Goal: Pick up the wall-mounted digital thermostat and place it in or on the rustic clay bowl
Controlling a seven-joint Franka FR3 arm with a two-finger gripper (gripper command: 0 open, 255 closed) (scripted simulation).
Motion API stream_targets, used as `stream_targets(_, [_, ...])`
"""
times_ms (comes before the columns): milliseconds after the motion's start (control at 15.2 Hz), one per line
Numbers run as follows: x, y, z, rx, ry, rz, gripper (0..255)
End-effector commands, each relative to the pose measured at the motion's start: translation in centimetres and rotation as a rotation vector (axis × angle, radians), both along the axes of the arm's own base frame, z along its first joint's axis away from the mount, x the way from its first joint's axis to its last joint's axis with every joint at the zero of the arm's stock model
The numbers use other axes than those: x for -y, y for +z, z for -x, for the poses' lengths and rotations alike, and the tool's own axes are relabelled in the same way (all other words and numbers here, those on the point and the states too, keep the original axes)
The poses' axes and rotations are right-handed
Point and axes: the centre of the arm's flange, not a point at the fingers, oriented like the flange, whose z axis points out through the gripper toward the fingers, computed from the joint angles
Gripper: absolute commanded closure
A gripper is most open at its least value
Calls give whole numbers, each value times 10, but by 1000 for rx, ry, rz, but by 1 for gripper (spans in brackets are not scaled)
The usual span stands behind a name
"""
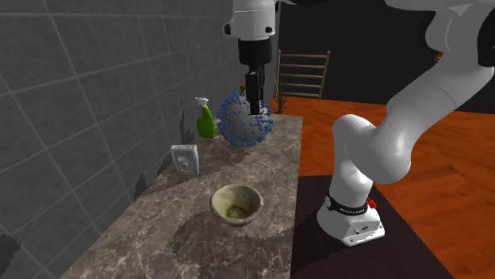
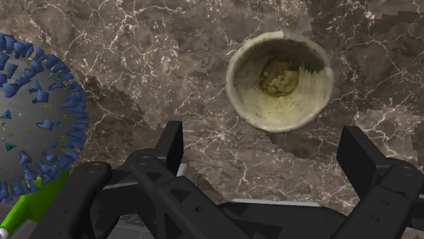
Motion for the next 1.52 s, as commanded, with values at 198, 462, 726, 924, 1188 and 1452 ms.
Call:
stream_targets(198, [20, -22, -27, -1, 0, -3, 0])
stream_targets(462, [46, -51, -63, -3, 0, -7, 0])
stream_targets(726, [73, -80, -99, -5, 0, -11, 0])
stream_targets(924, [93, -102, -125, -6, 0, -14, 0])
stream_targets(1188, [119, -132, -161, -7, 0, -18, 0])
stream_targets(1452, [145, -162, -197, -9, 0, -22, 0])
